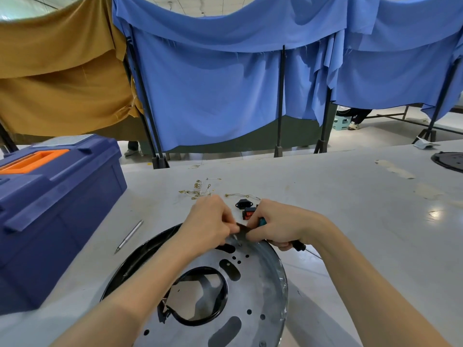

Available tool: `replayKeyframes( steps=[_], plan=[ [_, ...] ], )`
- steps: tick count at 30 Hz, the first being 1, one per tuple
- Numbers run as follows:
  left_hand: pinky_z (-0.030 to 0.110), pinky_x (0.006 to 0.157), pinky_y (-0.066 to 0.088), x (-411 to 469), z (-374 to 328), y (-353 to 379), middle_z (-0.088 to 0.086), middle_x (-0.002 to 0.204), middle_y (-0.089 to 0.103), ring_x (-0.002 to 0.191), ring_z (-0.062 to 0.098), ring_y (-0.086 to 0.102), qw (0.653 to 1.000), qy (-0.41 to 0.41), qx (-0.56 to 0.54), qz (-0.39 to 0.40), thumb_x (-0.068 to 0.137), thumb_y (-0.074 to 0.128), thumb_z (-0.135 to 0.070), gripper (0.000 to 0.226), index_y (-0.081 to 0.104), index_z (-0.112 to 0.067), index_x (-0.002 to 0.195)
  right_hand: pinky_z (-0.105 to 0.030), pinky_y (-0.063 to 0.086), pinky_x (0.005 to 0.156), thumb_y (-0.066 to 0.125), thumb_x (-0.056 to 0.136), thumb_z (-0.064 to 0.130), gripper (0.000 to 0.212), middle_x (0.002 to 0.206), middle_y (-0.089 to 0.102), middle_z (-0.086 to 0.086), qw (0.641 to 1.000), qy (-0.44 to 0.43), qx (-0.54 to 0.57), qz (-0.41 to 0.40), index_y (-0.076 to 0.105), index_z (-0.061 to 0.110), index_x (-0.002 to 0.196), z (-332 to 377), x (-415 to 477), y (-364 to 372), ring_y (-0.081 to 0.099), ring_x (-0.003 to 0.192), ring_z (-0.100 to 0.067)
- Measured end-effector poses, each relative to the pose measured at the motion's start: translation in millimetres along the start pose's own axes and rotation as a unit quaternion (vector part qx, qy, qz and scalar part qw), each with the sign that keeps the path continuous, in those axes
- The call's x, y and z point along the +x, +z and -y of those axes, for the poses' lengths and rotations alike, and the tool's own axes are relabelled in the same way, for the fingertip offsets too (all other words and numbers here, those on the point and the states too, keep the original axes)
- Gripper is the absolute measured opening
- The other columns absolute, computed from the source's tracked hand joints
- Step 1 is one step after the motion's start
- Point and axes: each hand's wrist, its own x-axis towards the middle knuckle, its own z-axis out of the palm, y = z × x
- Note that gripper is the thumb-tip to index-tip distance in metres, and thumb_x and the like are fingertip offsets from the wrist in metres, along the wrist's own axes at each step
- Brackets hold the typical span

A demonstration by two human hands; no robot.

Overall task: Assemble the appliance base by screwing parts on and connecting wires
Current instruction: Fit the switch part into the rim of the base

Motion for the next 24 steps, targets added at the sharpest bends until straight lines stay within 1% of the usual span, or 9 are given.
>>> replayKeyframes(
  steps=[3, 7, 8, 10, 13, 16, 20, 22, 24],
  plan=[
    [0.019, 0.054, 0.053, -5, 14, 0, 0.002, 0.058, 0.069, 0.046, 0.009, 0.063, 1.000, -0.008, -0.017, -0.002, 0.081, 0.075, -0.010, 0.024, 0.070, -0.024, 0.063, -0.022, 0.025, 0.041, 0.061, 0.087, 0.007, 0.025, 0.046, 0.028, -0.005, 1.000, 0.004, 0.008, 0.009, 0.053, 0.002, 0.064, -1, 0, -1, 0.023, 0.038, -0.021],
    [0.016, 0.056, 0.052, -6, 15, -2, -0.005, 0.057, 0.069, 0.050, 0.006, 0.065, 0.999, 0.021, -0.024, -0.013, 0.082, 0.075, -0.014, 0.020, 0.072, -0.028, 0.067, -0.024, 0.026, 0.043, 0.061, 0.086, 0.009, 0.031, 0.044, 0.030, -0.004, 1.000, 0.004, 0.001, 0.006, 0.055, 0.011, 0.056, -1, 3, 1, 0.024, 0.038, -0.021],
    [0.015, 0.056, 0.051, -6, 13, -3, -0.006, 0.056, 0.069, 0.050, 0.005, 0.066, 0.999, 0.028, -0.030, -0.013, 0.081, 0.076, -0.014, 0.021, 0.072, -0.029, 0.066, -0.024, 0.027, 0.043, 0.061, 0.086, 0.011, 0.027, 0.045, 0.031, -0.005, 1.000, 0.007, 0.001, 0.008, 0.058, 0.009, 0.059, -1, 2, 1, 0.025, 0.039, -0.021],
    [0.014, 0.056, 0.050, -6, 10, -3, -0.006, 0.055, 0.069, 0.051, 0.005, 0.065, 0.998, 0.039, -0.043, -0.012, 0.080, 0.076, -0.012, 0.025, 0.071, -0.032, 0.066, -0.024, 0.028, 0.042, 0.062, 0.087, 0.012, 0.020, 0.048, 0.032, -0.006, 1.000, 0.010, 0.005, 0.012, 0.061, -0.001, 0.071, 0, 1, 0, 0.026, 0.039, -0.020],
    [0.022, 0.064, 0.057, -11, 6, -3, -0.004, 0.058, 0.070, 0.057, 0.006, 0.067, 0.998, 0.050, -0.043, -0.007, 0.080, 0.075, -0.009, 0.021, 0.074, -0.028, 0.072, -0.022, 0.027, 0.041, 0.063, 0.087, 0.011, 0.024, 0.049, 0.030, -0.006, 1.000, 0.008, 0.011, 0.014, 0.058, -0.012, 0.081, 0, 1, 0, 0.025, 0.038, -0.019],
    [0.022, 0.071, 0.056, -15, 7, -1, -0.008, 0.069, 0.071, 0.064, 0.001, 0.066, 0.997, 0.078, -0.014, -0.019, 0.080, 0.076, -0.013, 0.011, 0.078, -0.022, 0.084, -0.022, 0.026, 0.041, 0.062, 0.088, 0.010, 0.025, 0.049, 0.029, -0.006, 1.000, 0.007, 0.013, 0.014, 0.057, -0.013, 0.082, 0, 1, 0, 0.024, 0.038, -0.019],
    [0.021, 0.073, 0.051, -22, 11, 5, -0.011, 0.077, 0.068, 0.072, 0.003, 0.062, 0.995, 0.092, 0.010, -0.045, 0.079, 0.079, -0.019, 0.008, 0.077, -0.021, 0.086, -0.022, 0.024, 0.041, 0.061, 0.089, 0.007, 0.024, 0.051, 0.027, -0.005, 1.000, 0.006, 0.015, 0.014, 0.055, -0.012, 0.077, 0, 0, 1, 0.022, 0.039, -0.020],
    [0.025, 0.076, 0.048, -24, 11, 10, -0.011, 0.083, 0.063, 0.080, 0.007, 0.060, 0.991, 0.106, 0.058, -0.048, 0.084, 0.074, -0.018, 0.006, 0.075, -0.019, 0.090, -0.021, 0.024, 0.041, 0.061, 0.089, 0.006, 0.024, 0.050, 0.027, -0.005, 1.000, 0.002, 0.011, 0.015, 0.055, -0.010, 0.073, 1, 0, 1, 0.023, 0.038, -0.019],
    [0.030, 0.079, 0.046, -24, 12, 15, -0.009, 0.093, 0.062, 0.088, 0.013, 0.059, 0.979, 0.137, 0.139, -0.052, 0.091, 0.064, -0.016, 0.009, 0.070, -0.019, 0.097, -0.021, 0.025, 0.040, 0.060, 0.090, 0.006, 0.022, 0.048, 0.027, -0.004, 1.000, -0.001, 0.010, 0.016, 0.057, -0.007, 0.072, 1, -1, 1, 0.024, 0.036, -0.018]
  ],
)
